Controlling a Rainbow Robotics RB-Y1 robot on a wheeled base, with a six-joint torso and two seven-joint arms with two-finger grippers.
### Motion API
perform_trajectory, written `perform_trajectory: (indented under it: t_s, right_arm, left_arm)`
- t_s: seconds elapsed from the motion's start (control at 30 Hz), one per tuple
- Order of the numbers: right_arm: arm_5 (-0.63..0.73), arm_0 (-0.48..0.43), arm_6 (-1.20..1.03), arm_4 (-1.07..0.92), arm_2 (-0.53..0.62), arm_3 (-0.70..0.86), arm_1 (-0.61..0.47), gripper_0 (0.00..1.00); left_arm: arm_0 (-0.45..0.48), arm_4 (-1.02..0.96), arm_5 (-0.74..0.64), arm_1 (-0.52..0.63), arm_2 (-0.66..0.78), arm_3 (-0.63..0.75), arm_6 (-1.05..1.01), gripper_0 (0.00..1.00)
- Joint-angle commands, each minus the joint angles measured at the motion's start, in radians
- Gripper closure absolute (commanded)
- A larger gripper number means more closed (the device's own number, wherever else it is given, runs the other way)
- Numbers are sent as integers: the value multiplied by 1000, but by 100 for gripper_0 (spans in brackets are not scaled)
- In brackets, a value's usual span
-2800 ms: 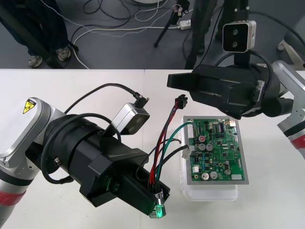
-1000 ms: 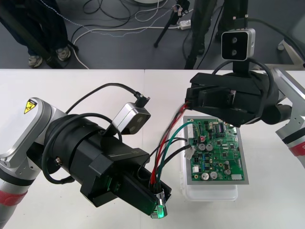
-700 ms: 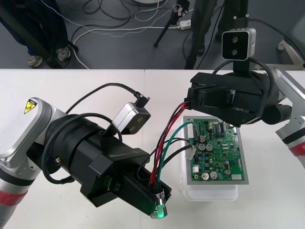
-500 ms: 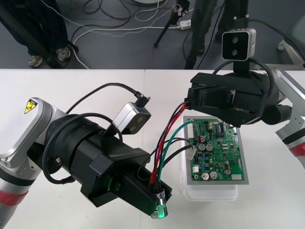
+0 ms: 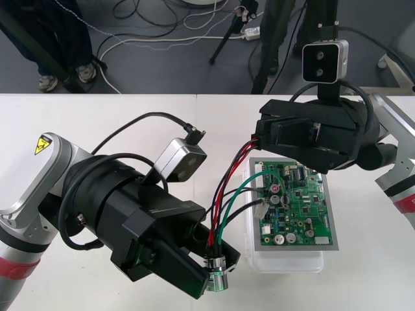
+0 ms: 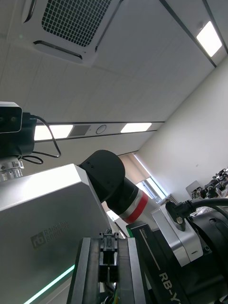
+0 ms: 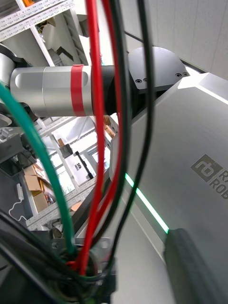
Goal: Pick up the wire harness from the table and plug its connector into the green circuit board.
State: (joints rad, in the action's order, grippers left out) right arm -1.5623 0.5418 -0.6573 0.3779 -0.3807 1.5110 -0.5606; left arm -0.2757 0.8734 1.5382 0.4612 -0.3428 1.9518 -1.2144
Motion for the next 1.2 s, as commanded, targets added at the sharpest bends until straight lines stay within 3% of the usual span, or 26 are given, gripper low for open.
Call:
perform_trajectory:
  t_s: [0.03,0.4,0.83,1.2]
  right_arm:
    - [-9,-11,33,-16,11,38,-12,100]
    - [-9,-34,31,-16,34,38,-47,100]
    - [-9,-155,38,-17,144,103,-168,100]
    - [-9,-253,41,-19,253,132,-222,100]
  left_arm:
    - [-36,18,33,-29,-8,10,78,0]
    - [-42,125,33,-42,128,10,76,0]
    - [-40,193,22,-21,303,10,78,0]
    - [-40,187,-124,116,337,48,161,0]
